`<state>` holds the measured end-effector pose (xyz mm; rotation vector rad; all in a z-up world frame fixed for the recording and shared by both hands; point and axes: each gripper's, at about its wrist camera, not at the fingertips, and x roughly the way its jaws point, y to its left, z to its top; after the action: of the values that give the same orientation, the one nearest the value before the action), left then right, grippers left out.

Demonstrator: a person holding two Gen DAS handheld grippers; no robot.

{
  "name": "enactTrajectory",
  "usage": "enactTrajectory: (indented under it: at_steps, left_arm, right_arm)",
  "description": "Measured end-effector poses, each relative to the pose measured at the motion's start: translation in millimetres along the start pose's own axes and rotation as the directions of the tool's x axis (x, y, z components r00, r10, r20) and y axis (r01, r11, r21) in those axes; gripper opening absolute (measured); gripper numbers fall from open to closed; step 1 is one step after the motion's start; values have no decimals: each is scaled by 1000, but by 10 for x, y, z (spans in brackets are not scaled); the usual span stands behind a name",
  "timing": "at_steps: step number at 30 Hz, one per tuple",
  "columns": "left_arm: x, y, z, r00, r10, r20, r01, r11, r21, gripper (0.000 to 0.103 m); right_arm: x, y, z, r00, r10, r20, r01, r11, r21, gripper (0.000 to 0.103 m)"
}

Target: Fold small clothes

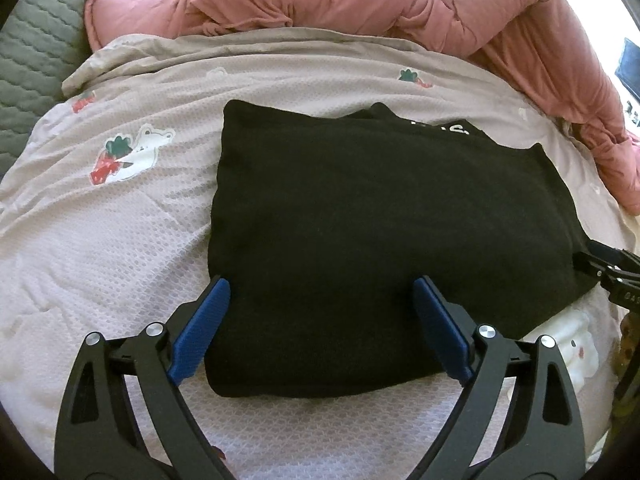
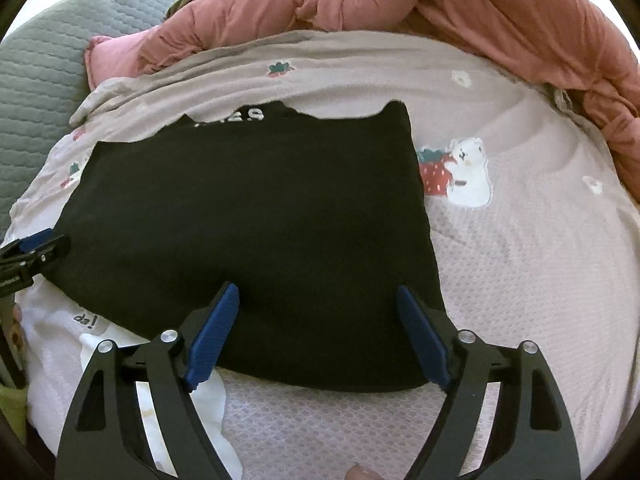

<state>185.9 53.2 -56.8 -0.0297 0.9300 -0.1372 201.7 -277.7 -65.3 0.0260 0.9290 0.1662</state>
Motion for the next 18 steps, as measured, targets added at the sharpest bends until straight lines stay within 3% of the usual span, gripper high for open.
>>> enactTrajectory:
  at_steps: [7,10,18]
  left_arm:
    - [-122,31,51,999,7,37,-7,1000,-20,86]
    - [-182,75,75,998,8,56,-6,999,-40,91]
    - [-305,196,129,995,23,100,-15,996,-85,93]
  right_arm:
    - [-206,121,18,997,34,63,-32,999,-33,87]
    - [-266,209,36,996,48,77,-44,998,-51,87]
    - [-368,573,71,990,97,101,-82,987,-137,88]
